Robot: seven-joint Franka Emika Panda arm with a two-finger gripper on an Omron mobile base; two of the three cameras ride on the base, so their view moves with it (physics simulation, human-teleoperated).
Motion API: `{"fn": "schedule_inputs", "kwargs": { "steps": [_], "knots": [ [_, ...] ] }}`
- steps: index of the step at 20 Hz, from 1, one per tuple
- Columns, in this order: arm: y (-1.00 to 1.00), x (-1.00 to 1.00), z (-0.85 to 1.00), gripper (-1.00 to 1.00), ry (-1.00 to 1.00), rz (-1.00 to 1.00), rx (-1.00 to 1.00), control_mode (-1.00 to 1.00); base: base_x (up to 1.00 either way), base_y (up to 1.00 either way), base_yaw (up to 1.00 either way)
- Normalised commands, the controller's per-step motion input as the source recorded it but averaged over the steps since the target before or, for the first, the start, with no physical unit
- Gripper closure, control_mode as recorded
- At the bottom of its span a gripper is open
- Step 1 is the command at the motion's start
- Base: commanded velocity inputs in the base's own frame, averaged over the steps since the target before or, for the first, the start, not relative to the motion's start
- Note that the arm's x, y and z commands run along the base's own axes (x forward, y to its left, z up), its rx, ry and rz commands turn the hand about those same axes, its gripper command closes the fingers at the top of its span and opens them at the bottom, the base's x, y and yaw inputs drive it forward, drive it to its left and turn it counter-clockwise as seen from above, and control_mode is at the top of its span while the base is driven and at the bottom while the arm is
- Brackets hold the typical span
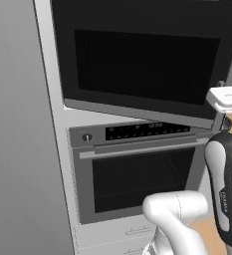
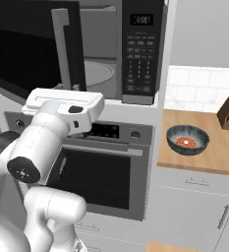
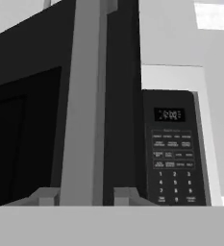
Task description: Open the microwave, place the bowl with waffle inside the microwave, then close the microwave door and turn it on.
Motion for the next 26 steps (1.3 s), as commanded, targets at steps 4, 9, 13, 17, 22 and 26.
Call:
{"fn": "schedule_inputs", "kwargs": {
  "steps": [4, 9, 13, 17, 22, 26],
  "knots": [
    [0.13, -0.62, 0.00, 1.00, 0.00, 0.00, -0.01, -1.00, 0.00, 0.00, 0.00],
    [0.10, -0.54, 0.00, 1.00, 0.00, 0.00, -0.01, -1.00, 0.00, 0.00, 0.00],
    [0.09, -0.57, 0.00, 1.00, 0.00, 0.00, -0.01, -1.00, 0.00, 0.00, 0.00],
    [0.04, -0.59, 0.00, -1.00, 0.00, 0.00, 0.00, -1.00, 0.00, 0.00, 0.00],
    [-0.26, -0.64, 0.00, -1.00, 0.00, 0.03, 0.00, -1.00, 0.00, 0.00, 0.00],
    [-0.94, -0.74, 0.00, -1.00, -0.01, 0.20, 0.00, -1.00, 0.00, 0.00, 0.00]
  ]
}}
